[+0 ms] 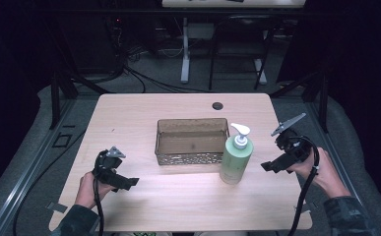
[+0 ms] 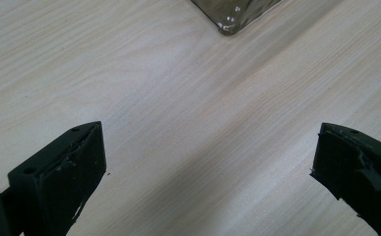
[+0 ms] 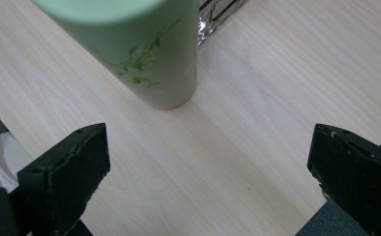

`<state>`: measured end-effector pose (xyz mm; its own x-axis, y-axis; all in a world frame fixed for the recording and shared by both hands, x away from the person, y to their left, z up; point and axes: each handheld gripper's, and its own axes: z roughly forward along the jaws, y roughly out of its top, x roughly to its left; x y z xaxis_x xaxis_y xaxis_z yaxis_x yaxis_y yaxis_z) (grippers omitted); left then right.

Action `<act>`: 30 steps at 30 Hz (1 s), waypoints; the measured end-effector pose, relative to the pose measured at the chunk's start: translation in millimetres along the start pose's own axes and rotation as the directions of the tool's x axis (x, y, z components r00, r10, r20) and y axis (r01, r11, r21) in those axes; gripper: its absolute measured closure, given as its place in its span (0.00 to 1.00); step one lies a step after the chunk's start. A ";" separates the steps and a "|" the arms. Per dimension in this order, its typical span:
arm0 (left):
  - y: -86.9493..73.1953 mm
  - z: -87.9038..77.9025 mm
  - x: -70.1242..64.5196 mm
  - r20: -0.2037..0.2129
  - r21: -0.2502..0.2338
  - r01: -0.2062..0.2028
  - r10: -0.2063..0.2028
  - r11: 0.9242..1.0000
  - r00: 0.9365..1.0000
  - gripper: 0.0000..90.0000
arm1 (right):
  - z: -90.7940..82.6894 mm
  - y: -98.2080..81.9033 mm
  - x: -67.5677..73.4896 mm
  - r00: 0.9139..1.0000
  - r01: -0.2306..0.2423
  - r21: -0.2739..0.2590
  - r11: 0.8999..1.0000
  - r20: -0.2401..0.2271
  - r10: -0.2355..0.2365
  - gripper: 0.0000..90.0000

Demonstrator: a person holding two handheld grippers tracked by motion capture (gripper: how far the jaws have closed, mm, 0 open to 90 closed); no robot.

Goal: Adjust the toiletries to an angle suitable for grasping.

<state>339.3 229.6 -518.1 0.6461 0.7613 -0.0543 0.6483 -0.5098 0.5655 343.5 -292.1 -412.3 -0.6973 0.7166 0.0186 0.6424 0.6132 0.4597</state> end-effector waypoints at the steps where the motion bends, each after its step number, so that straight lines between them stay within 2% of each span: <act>1: 0.2 -0.3 0.0 0.002 -0.004 0.001 -0.001 1.000 1.000 0.00 | -1.0 1.6 -0.1 1.000 0.000 -0.004 1.000 -0.001 0.000 0.02; 10: -0.5 1.6 5.7 0.012 0.001 0.003 -0.003 1.000 1.000 0.00 | -3.6 15.7 3.4 1.000 0.021 0.036 0.999 -0.011 -0.021 0.02; 15: 2.5 1.6 4.0 0.014 -0.007 0.008 -0.008 1.000 1.000 0.00 | -9.7 22.6 5.4 0.999 0.031 0.052 0.998 -0.015 -0.030 0.02; 19: 4.9 1.4 1.3 0.012 -0.004 -0.008 0.008 1.000 1.000 0.00 | -16.4 28.5 8.0 0.999 0.050 0.074 0.996 -0.011 -0.049 0.02; 30: 6.4 2.6 0.7 0.019 -0.002 -0.002 0.002 1.000 1.000 0.00 | -31.1 39.6 10.6 0.998 0.061 0.081 0.995 -0.018 -0.060 0.02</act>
<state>345.0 225.8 -516.7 0.6548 0.7527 -0.0689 0.6464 -0.5104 0.5672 351.6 -270.5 -366.3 -0.7401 0.6724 0.0072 0.6223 0.6807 0.3865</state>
